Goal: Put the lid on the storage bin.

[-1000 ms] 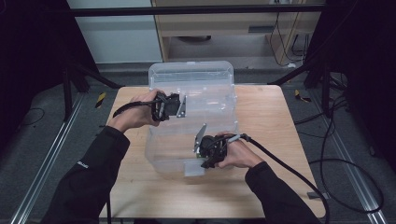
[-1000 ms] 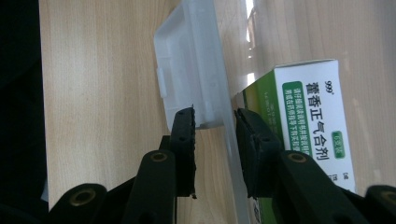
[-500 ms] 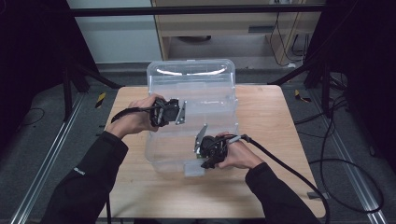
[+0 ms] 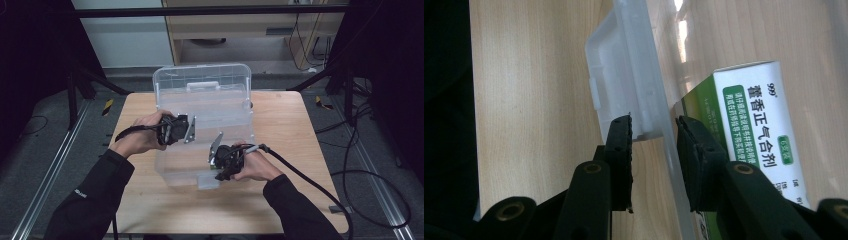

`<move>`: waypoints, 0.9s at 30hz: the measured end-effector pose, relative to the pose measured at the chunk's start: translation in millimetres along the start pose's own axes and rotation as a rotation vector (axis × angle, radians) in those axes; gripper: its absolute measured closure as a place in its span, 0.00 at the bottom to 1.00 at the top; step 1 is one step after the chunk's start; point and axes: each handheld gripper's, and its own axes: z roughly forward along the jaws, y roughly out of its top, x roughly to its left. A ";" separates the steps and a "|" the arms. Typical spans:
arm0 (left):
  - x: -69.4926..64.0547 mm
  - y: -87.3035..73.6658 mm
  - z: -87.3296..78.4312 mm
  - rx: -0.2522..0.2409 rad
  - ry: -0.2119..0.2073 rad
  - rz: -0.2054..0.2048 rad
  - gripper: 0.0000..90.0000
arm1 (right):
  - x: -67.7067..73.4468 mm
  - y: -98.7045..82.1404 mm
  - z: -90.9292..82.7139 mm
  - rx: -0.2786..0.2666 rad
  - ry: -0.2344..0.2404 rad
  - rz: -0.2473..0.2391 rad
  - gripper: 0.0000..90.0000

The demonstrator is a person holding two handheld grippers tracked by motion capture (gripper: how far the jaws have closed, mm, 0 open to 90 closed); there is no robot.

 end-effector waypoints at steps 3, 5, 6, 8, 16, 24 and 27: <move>-2.6 -0.6 -0.8 -0.007 -0.002 -0.004 0.91 | 0.2 0.0 -0.2 0.001 0.005 0.000 0.76; -4.1 -0.4 -2.8 0.009 -0.008 -0.006 0.91 | 0.7 -0.4 0.0 -0.005 0.002 0.003 0.75; -5.3 -0.9 -2.8 0.005 -0.008 -0.011 0.91 | 0.5 -0.7 0.0 -0.008 0.001 -0.001 0.75; -6.8 -2.3 -2.1 -0.011 -0.004 -0.020 0.91 | 0.5 -1.5 -0.2 -0.013 -0.001 0.001 0.75; -12.5 -2.5 -4.7 0.000 -0.017 -0.030 0.91 | 1.9 -2.8 -0.7 -0.024 -0.016 0.001 0.75; -17.4 -2.8 -6.5 -0.002 -0.025 -0.035 0.91 | 4.8 -4.2 -1.0 -0.039 -0.030 0.011 0.74; -19.1 -2.3 -6.8 -0.003 -0.031 -0.038 0.91 | 5.6 -5.1 -1.2 -0.047 -0.035 0.011 0.74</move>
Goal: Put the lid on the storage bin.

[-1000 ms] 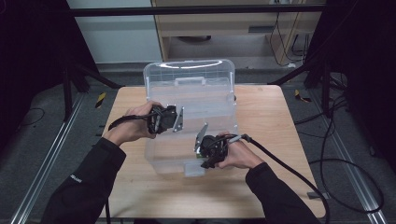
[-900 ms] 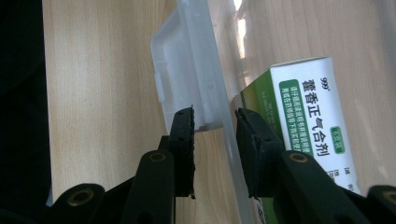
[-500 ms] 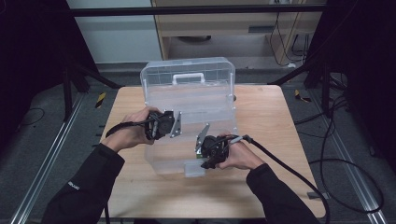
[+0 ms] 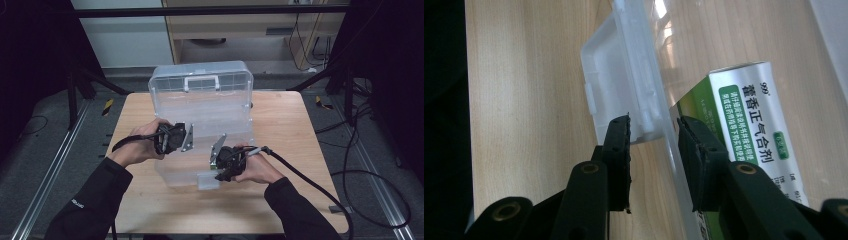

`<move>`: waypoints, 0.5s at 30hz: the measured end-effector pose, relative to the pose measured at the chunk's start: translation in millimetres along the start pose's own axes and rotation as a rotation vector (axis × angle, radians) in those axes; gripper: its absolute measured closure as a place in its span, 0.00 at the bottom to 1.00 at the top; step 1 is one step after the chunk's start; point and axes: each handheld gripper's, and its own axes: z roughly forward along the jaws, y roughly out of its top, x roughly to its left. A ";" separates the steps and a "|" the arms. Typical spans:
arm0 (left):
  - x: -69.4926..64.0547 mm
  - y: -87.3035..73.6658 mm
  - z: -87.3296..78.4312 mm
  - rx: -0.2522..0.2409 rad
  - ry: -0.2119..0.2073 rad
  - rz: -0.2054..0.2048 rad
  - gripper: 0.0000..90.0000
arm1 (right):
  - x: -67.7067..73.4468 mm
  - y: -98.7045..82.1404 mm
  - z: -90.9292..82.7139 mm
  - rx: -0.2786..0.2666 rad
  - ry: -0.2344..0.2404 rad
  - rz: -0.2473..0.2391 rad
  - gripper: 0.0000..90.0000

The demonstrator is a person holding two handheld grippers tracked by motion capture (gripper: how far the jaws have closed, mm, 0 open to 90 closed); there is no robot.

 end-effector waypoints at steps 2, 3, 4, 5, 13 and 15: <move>-0.9 0.2 -0.3 0.002 0.000 0.000 0.91 | 0.4 0.2 -0.1 0.001 -0.003 0.004 0.74; -1.4 0.1 -0.5 0.003 -0.002 -0.002 0.91 | 0.4 0.1 -0.2 -0.001 -0.005 0.006 0.74; -1.9 0.1 -0.7 0.003 -0.003 -0.003 0.91 | 0.7 0.0 -0.4 -0.003 -0.006 0.011 0.73; -2.5 -0.1 -0.6 0.000 -0.003 -0.004 0.91 | 1.2 -0.2 -0.6 -0.010 -0.015 0.008 0.73; -5.4 0.0 -0.8 -0.002 -0.013 -0.021 0.90 | 4.1 -1.7 -15.3 -0.084 -0.020 0.021 0.68; -5.2 0.1 -0.9 -0.003 -0.010 -0.011 0.90 | 4.8 -2.6 -19.3 -0.098 -0.026 0.024 0.67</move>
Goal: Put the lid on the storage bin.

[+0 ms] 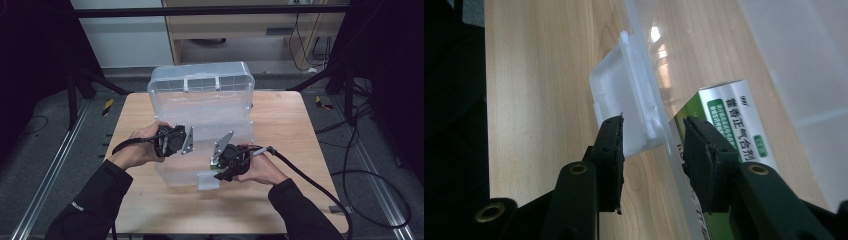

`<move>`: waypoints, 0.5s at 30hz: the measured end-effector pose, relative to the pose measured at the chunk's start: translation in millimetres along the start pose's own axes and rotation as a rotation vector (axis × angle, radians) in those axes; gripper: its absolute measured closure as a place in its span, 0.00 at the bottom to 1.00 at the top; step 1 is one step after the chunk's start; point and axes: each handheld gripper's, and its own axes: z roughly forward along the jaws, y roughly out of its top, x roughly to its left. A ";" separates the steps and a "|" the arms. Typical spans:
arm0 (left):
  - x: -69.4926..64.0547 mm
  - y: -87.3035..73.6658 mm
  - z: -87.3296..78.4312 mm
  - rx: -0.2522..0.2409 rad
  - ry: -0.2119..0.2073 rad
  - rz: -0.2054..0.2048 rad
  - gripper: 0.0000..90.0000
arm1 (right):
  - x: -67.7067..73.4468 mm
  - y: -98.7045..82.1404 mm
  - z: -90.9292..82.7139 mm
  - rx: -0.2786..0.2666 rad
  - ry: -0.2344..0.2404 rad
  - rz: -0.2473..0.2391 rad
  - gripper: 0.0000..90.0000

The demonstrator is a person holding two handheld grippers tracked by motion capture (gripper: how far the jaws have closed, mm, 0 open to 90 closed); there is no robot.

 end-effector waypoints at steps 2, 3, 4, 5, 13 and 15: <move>-0.9 0.1 0.1 -0.001 -0.001 0.000 0.90 | 0.2 -1.3 -5.3 -0.012 -0.007 0.007 0.66; -1.2 0.3 0.1 0.000 -0.001 0.000 0.90 | 0.6 -2.2 -7.9 -0.027 -0.010 0.019 0.66; -1.6 0.4 0.0 -0.001 -0.001 -0.001 0.90 | 0.6 -3.4 -10.9 -0.042 -0.008 0.027 0.67; -1.9 0.4 0.1 -0.001 -0.002 -0.002 0.90 | 0.5 -4.5 -14.2 -0.056 -0.007 0.037 0.67; -2.6 1.1 0.0 0.003 -0.004 -0.003 0.90 | -2.1 -17.4 -38.2 -0.157 -0.040 0.117 0.76; -2.7 1.4 0.0 0.005 -0.004 -0.002 0.90 | -2.4 -20.5 -42.6 -0.177 -0.043 0.142 0.80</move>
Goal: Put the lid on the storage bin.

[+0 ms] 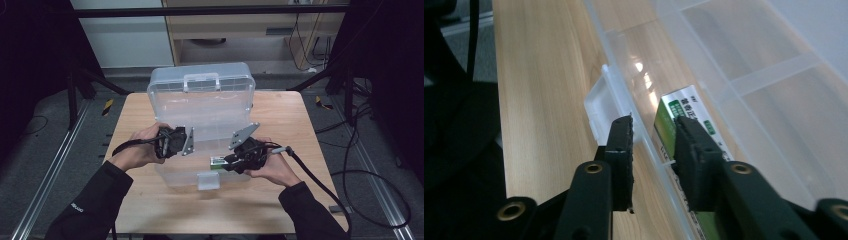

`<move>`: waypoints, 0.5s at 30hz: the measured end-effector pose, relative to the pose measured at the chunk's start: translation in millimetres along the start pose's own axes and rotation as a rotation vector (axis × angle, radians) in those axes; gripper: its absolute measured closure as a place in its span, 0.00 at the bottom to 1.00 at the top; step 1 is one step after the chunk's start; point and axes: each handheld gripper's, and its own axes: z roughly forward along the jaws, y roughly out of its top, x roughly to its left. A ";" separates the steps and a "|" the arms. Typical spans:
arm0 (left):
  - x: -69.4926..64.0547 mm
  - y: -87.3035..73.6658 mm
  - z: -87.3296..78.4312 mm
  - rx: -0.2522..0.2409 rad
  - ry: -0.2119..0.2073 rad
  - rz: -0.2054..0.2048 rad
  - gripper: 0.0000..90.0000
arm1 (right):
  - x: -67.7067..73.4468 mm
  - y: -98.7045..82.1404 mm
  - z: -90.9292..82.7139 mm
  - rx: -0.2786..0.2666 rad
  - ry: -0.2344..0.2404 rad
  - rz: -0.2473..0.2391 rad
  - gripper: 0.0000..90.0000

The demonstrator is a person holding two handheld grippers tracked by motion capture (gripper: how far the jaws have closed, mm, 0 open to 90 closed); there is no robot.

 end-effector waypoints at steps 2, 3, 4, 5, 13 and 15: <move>0.0 0.2 0.0 0.001 0.000 0.001 0.90 | -0.9 -1.9 -4.4 -0.018 -0.006 0.009 0.84; 0.0 0.3 0.0 0.001 0.000 0.000 0.90 | -1.1 -2.8 -6.5 -0.030 -0.008 0.015 0.86; -0.1 0.4 0.1 0.001 0.000 0.000 0.90 | -1.2 -3.4 -8.6 -0.039 -0.009 0.029 0.88; -0.2 0.4 0.1 0.001 0.000 -0.001 0.90 | -1.1 -3.9 -10.7 -0.049 -0.016 0.040 0.91; -2.1 0.3 0.0 0.000 -0.002 -0.005 0.90 | -4.0 -3.4 -25.2 -0.146 -0.035 0.088 1.00; -2.6 0.6 -0.1 0.003 -0.005 -0.004 0.90 | -5.0 -3.0 -28.1 -0.165 -0.044 0.106 1.00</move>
